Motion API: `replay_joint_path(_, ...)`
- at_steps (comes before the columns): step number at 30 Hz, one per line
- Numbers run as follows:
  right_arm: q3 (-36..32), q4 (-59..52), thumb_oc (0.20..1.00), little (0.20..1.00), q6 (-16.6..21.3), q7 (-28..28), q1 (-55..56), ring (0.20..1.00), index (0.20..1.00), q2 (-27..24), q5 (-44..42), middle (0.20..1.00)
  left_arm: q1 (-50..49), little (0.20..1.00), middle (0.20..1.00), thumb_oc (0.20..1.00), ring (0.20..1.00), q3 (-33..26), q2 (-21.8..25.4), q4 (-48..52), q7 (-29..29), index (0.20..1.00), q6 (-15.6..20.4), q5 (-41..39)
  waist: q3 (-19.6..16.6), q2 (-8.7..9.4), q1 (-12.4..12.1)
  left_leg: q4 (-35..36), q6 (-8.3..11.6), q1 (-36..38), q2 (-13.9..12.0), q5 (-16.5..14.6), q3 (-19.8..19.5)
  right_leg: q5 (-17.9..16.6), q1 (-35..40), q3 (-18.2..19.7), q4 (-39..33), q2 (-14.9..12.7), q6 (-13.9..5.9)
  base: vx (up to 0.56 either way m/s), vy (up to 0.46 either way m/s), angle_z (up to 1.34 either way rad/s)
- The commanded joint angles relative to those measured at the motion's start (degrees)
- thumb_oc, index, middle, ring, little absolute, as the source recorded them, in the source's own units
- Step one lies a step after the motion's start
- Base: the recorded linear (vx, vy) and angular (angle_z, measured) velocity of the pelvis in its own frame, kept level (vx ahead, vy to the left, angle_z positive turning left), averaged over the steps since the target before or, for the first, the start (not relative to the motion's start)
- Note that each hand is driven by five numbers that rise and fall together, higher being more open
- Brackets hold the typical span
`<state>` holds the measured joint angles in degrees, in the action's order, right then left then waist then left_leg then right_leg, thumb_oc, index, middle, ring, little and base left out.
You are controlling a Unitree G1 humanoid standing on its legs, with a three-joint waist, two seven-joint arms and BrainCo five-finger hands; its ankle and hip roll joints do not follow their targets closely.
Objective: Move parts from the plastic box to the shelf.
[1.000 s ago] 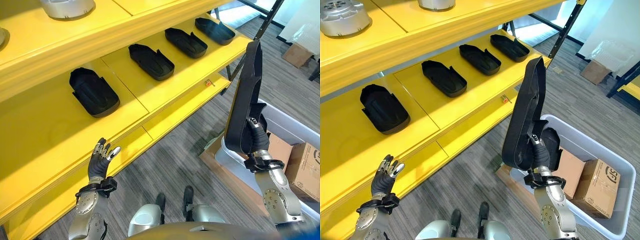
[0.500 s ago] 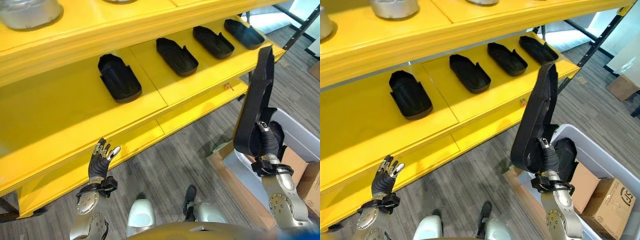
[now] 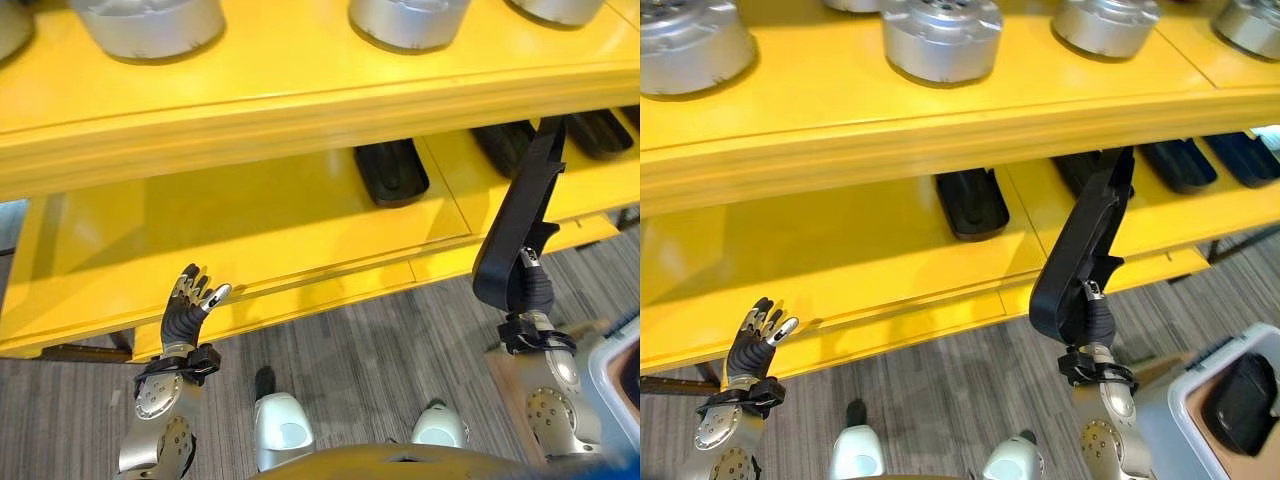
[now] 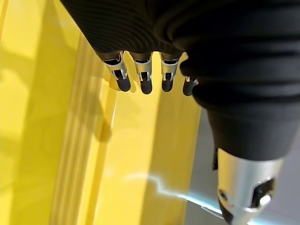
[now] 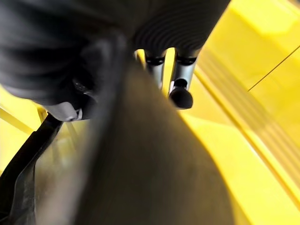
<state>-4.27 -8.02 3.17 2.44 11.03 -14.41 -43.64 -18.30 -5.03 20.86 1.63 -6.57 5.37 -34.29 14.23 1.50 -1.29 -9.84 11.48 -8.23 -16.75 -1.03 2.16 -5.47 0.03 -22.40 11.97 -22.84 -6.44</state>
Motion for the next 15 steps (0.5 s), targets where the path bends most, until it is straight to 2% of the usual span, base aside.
replay_joint_path(1, -3.49, -5.45, 0.200, 0.200, 3.50, -2.05, -0.37, 0.200, 0.200, -2.39, 0.11, 0.200, 0.44, 1.000, 1.000, 1.000, 1.000, -0.35, 0.84, 2.76, 0.86, 1.000, 3.00, 1.23, -1.83, -1.22, 0.75, 1.55, -1.78, -1.28, -1.78, 4.57, 1.66, 5.58, -0.50, 1.23, 2.88, -4.76, -6.31, 0.09, 0.243, 0.27)
replay_joint_path(2, -2.76, -5.32, 0.200, 0.200, 3.26, -2.17, -0.73, 0.200, 0.200, -2.35, 0.18, 0.200, 0.52, 1.000, 1.000, 1.000, 1.000, -0.45, 1.14, 2.83, 0.57, 1.000, 2.97, 1.25, -1.70, -0.48, 0.28, -2.16, -2.47, -3.06, -0.37, 2.45, 1.19, 3.91, 0.48, 0.99, 1.26, -5.72, -6.64, 0.07, 0.177, 0.21)
replay_joint_path(4, -2.06, -5.21, 0.200, 0.200, 2.99, -2.38, -0.88, 0.200, 0.200, -2.22, 0.24, 0.200, 0.49, 1.000, 1.000, 1.000, 1.000, -0.59, 1.28, 3.01, 0.31, 1.000, 2.95, 1.23, -1.69, -0.08, -0.05, -3.83, -2.84, -3.78, 0.21, 1.25, 1.12, 3.30, 1.28, 0.32, 0.59, -6.18, -6.88, 0.07, 0.149, 0.01)
replay_joint_path(7, -0.25, -5.32, 0.200, 0.200, 2.04, -3.29, -1.03, 0.200, 0.200, -1.87, 0.32, 0.200, 0.61, 1.000, 1.000, 1.000, 1.000, -0.67, 1.35, 3.05, 0.24, 1.000, 2.79, 1.41, -1.64, 1.01, -1.04, -7.48, -4.45, -5.55, 2.71, -1.90, 0.85, -1.40, 2.42, -0.10, -0.45, -7.83, -7.53, 0.10, 0.210, -0.01)
replay_joint_path(9, 0.86, -5.27, 0.200, 0.200, 1.38, -3.88, -0.82, 0.200, 0.200, -1.14, 0.14, 0.200, 0.64, 1.000, 1.000, 1.000, 1.000, -0.94, 1.74, 2.99, 0.10, 1.000, 2.54, 2.29, -1.97, 1.62, -1.20, -7.10, -6.61, -5.34, 4.83, -3.12, 1.39, -7.71, 0.80, 1.01, 2.73, -9.64, -7.07, 0.10, 0.243, 0.17)
replay_joint_path(10, 1.39, -5.19, 0.200, 0.200, 1.27, -3.92, -1.18, 0.200, 0.200, -1.03, 0.29, 0.200, 0.86, 1.000, 1.000, 1.000, 1.000, -1.11, 2.28, 3.09, -0.05, 1.000, 2.48, 2.74, -1.97, 1.49, -1.02, -6.39, -7.58, -4.71, 5.62, -3.24, 1.75, -11.09, -0.81, 2.45, 5.73, -10.24, -6.65, 0.08, 0.281, 0.20)
replay_joint_path(11, 2.53, -4.97, 0.200, 0.200, 1.41, -3.87, -1.88, 0.200, 0.200, -0.96, 0.16, 0.200, 0.96, 1.000, 1.000, 1.000, 1.000, -0.92, 2.99, 3.38, -0.06, 1.000, 2.55, 3.27, -1.22, 0.75, -0.45, -5.45, -8.32, -3.81, 6.06, -2.88, 1.69, -12.90, -2.98, 4.34, 8.84, -9.61, -6.18, 0.06, 0.254, 0.22)
replay_joint_path(13, 4.07, -4.60, 0.200, 0.200, 1.59, -4.11, -2.86, 0.200, 0.200, -0.98, 0.59, 0.200, 1.36, 1.000, 1.000, 1.000, 1.000, -0.75, 3.12, 3.74, -0.19, 1.000, 2.76, 3.72, -0.57, -0.03, -0.02, -3.43, -8.65, -1.30, 5.94, -3.23, 2.88, -11.17, -7.15, 5.98, 9.37, -8.24, -5.88, 0.05, 0.182, 0.09)
replay_joint_path(15, 4.81, -4.35, 0.200, 0.200, 1.62, -3.67, -4.53, 0.200, 0.200, -2.14, 0.90, 0.200, 2.24, 1.000, 1.000, 1.000, 1.000, -0.24, 2.85, 4.29, -0.20, 1.000, 3.08, 3.19, 0.66, 0.11, 0.37, -2.32, -7.79, 0.26, 5.74, -3.89, 2.93, -8.38, -10.06, 6.53, 3.36, -6.38, -5.65, 0.05, 0.003, 0.00)
